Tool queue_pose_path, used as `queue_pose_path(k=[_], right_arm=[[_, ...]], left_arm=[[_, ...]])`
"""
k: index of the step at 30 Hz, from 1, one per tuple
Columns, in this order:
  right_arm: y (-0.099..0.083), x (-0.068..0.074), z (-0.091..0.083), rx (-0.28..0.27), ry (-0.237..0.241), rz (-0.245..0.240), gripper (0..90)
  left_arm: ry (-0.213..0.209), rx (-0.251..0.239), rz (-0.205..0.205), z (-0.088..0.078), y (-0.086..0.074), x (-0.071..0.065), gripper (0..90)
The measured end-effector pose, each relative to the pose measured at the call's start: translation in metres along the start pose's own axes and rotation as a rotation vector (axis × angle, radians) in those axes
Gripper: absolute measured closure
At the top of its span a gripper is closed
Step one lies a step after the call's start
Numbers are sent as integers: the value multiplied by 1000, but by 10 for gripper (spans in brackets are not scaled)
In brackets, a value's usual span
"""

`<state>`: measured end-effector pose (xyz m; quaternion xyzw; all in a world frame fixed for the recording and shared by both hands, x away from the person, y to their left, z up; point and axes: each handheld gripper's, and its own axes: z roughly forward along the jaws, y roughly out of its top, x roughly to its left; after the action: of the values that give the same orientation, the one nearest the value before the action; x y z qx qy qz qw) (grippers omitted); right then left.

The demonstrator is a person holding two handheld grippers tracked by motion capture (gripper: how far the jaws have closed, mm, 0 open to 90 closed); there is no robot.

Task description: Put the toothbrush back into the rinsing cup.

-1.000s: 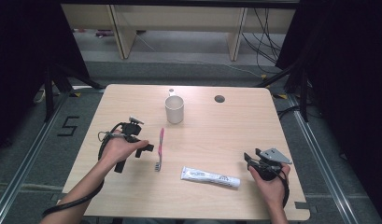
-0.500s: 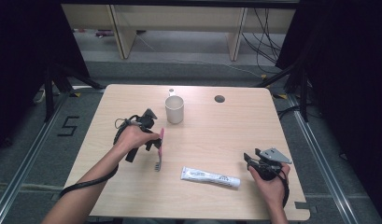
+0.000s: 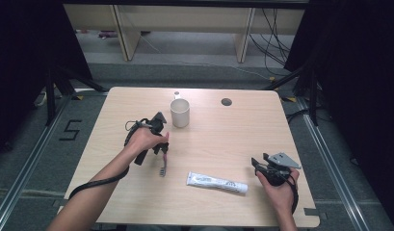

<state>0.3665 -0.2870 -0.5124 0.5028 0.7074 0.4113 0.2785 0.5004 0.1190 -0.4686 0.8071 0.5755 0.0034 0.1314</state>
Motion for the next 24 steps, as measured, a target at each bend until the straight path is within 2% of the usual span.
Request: queue_pose_path(k=[1, 3, 4, 11, 13, 15, 17, 18, 21, 22, 23, 24], right_arm=[[0, 0, 0, 0, 0, -1, 467], [0, -3, 2, -12, 9, -39, 468], [0, -2, 1, -9, 11, -28, 467], [1, -3, 1, -13, 13, -34, 468], [1, -3, 1, -13, 13, -34, 467], [0, -2, 1, -11, 14, -23, 467], [1, -4, 1, -19, -1, -51, 468], [0, -2, 1, -15, -2, -22, 467], [0, -2, 1, -8, 5, -17, 467], [0, -3, 1, -9, 7, -25, 467], [0, -3, 1, -9, 7, -27, 467], [0, -3, 1, -9, 6, -28, 467]], left_arm=[[0, 0, 2, 0, 1, -1, 544], [5, 0, 15, 2, 2, -1, 552], [7, 8, 16, 1, 2, -2, 556], [10, 15, 38, 2, 5, -6, 592], [12, 1, 38, 5, 4, -8, 602], [15, 20, 48, 6, 4, -9, 609], [21, 30, 61, 7, 4, -9, 622], [21, 30, 63, 7, 4, -9, 628], [27, 32, 74, 8, 4, -10, 648], [29, 17, 74, 10, 3, -10, 656], [32, 40, 83, 9, 4, -10, 661], [33, 43, 88, 10, 4, -9, 666]])
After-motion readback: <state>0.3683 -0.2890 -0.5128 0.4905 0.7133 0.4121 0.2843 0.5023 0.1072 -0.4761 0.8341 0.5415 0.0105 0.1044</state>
